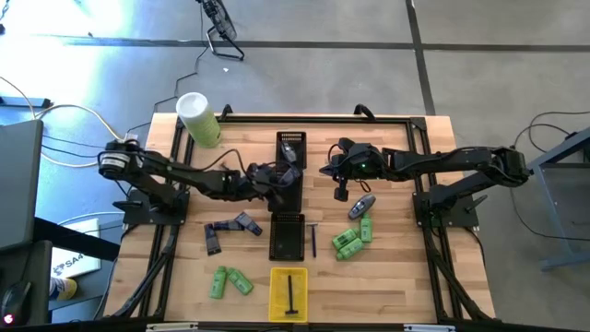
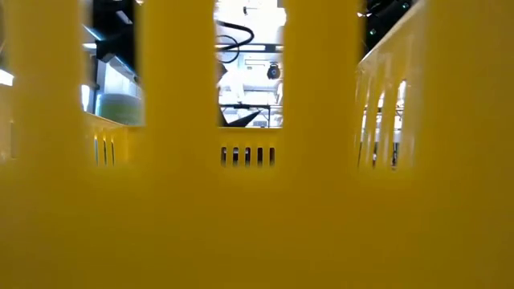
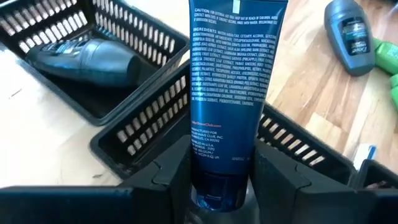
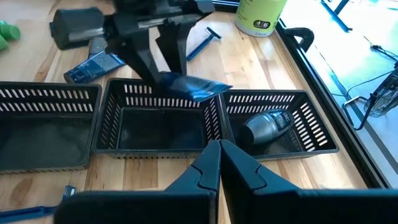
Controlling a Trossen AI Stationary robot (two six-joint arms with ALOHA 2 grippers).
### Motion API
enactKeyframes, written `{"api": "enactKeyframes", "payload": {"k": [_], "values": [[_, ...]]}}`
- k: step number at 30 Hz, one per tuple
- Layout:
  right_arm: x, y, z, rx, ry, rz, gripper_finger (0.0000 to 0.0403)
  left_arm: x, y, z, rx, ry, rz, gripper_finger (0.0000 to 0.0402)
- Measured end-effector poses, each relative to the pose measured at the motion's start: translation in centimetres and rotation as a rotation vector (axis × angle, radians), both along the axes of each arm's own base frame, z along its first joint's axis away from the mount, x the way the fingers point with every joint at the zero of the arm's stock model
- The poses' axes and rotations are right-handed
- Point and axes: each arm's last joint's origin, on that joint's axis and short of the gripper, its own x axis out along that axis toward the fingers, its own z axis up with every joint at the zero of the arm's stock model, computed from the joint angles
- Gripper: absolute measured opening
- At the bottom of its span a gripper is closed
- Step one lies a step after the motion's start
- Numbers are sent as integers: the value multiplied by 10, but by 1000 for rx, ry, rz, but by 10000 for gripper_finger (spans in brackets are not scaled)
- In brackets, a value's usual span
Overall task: Pick & Place Travel size toiletries
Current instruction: Put the dark blue shave butter bottle into the center black bin
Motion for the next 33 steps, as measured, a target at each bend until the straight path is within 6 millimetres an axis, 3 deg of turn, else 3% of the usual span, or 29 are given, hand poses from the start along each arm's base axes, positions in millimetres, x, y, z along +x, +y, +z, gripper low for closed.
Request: {"api": "enactKeyframes", "payload": {"k": [33], "values": [[0, 0, 0, 2, 0, 0, 3, 4, -8, -14, -12, 40, 3, 136]]}}
